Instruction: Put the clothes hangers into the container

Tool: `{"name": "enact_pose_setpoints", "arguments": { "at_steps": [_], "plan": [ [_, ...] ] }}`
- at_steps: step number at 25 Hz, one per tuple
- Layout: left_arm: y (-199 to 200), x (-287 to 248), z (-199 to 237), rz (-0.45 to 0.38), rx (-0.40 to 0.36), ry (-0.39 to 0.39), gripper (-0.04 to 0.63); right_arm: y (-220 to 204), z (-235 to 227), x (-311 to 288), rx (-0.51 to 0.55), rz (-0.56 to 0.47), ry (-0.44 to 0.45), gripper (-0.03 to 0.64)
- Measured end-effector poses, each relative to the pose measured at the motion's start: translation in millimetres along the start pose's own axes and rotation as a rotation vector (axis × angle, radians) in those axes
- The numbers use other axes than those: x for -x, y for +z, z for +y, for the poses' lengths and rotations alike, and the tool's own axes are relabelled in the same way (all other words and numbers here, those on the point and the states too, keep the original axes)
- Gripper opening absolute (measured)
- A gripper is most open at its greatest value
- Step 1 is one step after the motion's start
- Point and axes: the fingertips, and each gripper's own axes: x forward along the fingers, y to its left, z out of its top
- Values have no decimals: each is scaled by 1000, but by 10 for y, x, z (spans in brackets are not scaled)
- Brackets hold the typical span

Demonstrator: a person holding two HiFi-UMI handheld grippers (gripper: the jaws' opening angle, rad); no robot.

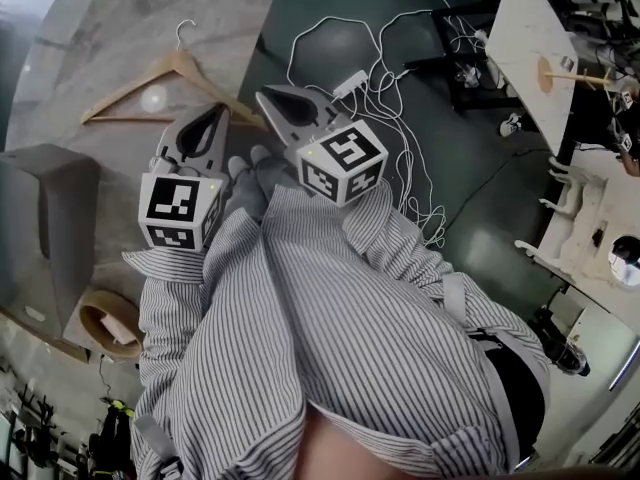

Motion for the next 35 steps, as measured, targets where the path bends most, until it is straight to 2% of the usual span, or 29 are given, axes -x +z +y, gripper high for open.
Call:
{"name": "enact_pose_setpoints", "arguments": {
  "at_steps": [2,7,11,21,24,35],
  "plan": [
    [-19,-56,-13,25,-18,-23,12,-16,-20,-15,-9,2,2,15],
    [-105,-142,-67,88,-123,-72,12,-109,-73,-51,-47,13,4,15],
    [-223,-208,-100,118,-175,-82,12,-187,-146,-78,-70,20,-3,15],
    [-456,-401,-176,190,-230,-107,18,-424,-337,-117,-136,67,-20,15],
    [-549,-441,-204,224,-240,-117,77,-522,-372,-100,-158,84,-23,15],
    [-863,-603,-205,315,-279,-174,128,-733,-456,-244,-199,102,-24,15]
  ]
}}
